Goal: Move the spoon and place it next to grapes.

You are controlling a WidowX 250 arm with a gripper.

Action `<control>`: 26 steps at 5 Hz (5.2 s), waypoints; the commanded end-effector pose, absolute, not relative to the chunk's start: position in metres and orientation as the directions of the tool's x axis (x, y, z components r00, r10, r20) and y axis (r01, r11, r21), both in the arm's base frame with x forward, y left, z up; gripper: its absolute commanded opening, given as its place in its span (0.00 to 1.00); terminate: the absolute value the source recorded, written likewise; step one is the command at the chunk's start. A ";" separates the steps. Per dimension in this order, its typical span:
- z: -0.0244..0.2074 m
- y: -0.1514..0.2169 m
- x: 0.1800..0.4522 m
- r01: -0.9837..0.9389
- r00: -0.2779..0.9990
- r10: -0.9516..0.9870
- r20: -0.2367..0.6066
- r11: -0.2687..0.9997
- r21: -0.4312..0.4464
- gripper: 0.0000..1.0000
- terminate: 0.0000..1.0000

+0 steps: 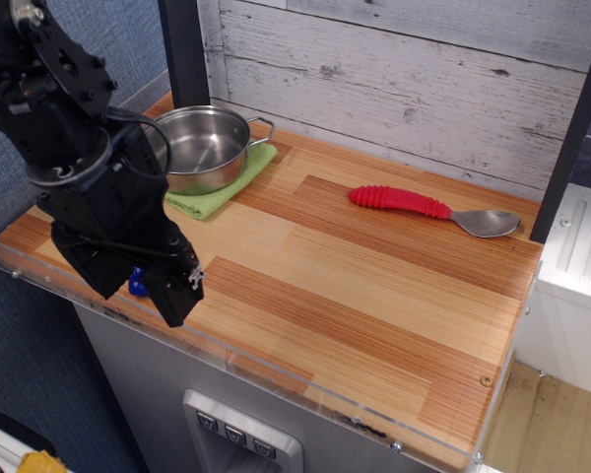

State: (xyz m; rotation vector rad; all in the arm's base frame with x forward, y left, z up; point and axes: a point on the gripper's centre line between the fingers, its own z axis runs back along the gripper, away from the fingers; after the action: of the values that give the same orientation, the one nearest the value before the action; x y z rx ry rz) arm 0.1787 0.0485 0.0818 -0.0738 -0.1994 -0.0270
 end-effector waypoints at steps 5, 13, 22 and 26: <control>0.072 0.048 0.217 0.012 0.978 -0.010 0.206 1.000 -0.005 1.00 0.00; 0.058 -0.035 0.381 0.839 0.486 -0.847 0.214 0.521 0.156 1.00 0.00; 0.069 -0.025 0.377 0.805 0.539 -0.815 0.211 0.573 0.156 0.00 0.00; 0.088 0.016 0.312 0.759 0.597 -0.772 0.221 0.632 0.158 0.00 0.00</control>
State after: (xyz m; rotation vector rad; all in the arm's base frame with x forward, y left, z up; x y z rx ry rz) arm 0.3109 0.0246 0.0701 0.0154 -0.2236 -0.8791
